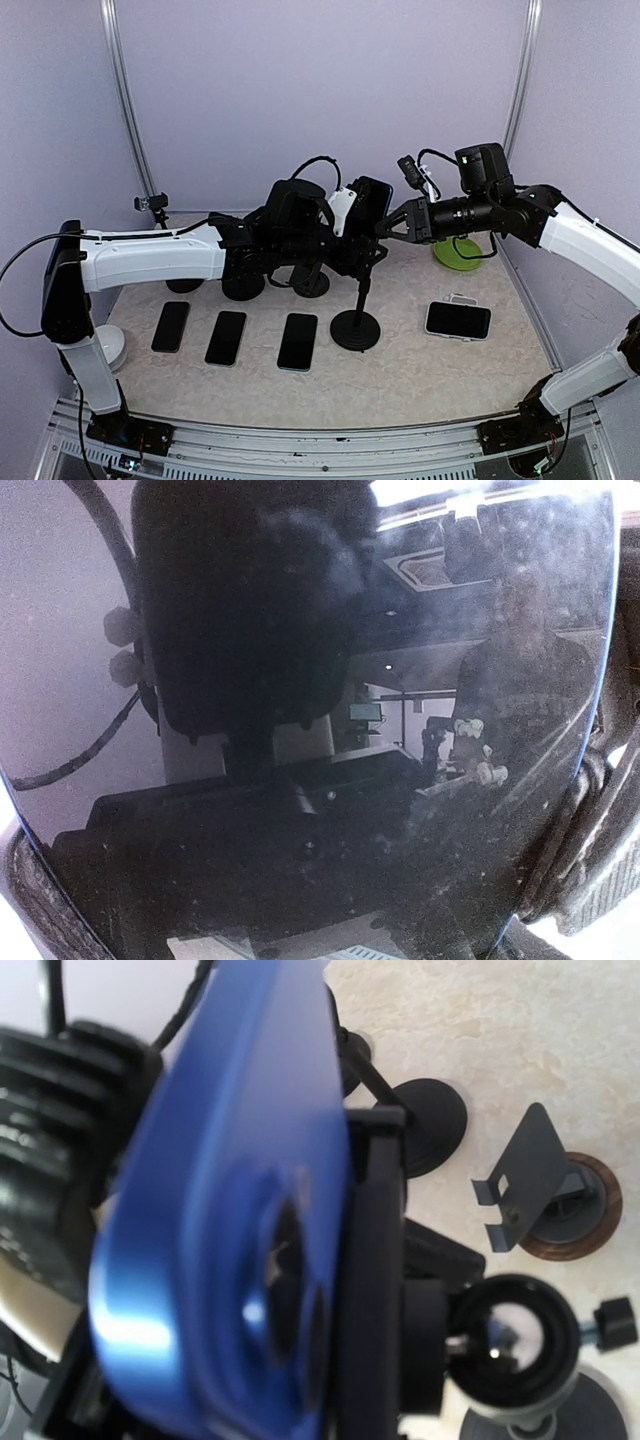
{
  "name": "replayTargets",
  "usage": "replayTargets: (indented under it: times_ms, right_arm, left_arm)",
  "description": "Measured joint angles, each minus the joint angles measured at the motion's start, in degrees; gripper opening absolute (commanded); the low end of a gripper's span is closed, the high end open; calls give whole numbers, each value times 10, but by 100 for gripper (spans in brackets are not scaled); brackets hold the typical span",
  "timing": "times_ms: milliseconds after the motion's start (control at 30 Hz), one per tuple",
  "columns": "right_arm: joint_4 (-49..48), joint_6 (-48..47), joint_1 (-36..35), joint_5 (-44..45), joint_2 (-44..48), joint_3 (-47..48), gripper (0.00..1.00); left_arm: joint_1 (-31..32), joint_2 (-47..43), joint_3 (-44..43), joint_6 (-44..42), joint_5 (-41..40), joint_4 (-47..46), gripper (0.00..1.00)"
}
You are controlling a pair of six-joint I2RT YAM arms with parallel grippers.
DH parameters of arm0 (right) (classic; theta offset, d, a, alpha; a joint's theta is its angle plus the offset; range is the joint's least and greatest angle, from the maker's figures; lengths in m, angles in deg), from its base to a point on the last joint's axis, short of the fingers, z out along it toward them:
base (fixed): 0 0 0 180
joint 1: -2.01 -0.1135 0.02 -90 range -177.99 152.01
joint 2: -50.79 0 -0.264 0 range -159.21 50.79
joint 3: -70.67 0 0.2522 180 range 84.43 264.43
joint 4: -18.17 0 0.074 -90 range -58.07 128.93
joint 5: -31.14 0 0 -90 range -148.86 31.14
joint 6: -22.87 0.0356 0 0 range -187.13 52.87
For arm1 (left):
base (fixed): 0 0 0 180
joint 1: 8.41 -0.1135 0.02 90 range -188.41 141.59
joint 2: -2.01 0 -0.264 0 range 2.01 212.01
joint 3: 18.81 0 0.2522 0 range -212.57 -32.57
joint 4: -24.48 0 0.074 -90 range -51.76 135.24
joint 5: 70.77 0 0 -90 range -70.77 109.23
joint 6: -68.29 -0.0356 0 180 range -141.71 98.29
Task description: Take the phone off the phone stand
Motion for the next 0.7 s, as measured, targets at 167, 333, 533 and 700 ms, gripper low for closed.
replayTargets:
  times_ms: [167,333,533,700]
  right_arm:
    - [3,-13,-1,1,0,0,0]
    - [3,-23,0,4,0,1,0]
    - [-2,-33,0,5,0,-1,0]
    - [-3,-37,0,3,0,-4,0]
  left_arm:
    - [0,0,0,0,-1,3,28]
    - [0,-1,0,4,-11,8,27]
    - [0,-6,-1,13,-20,21,26]
    - [-2,-7,-1,17,-14,23,24]
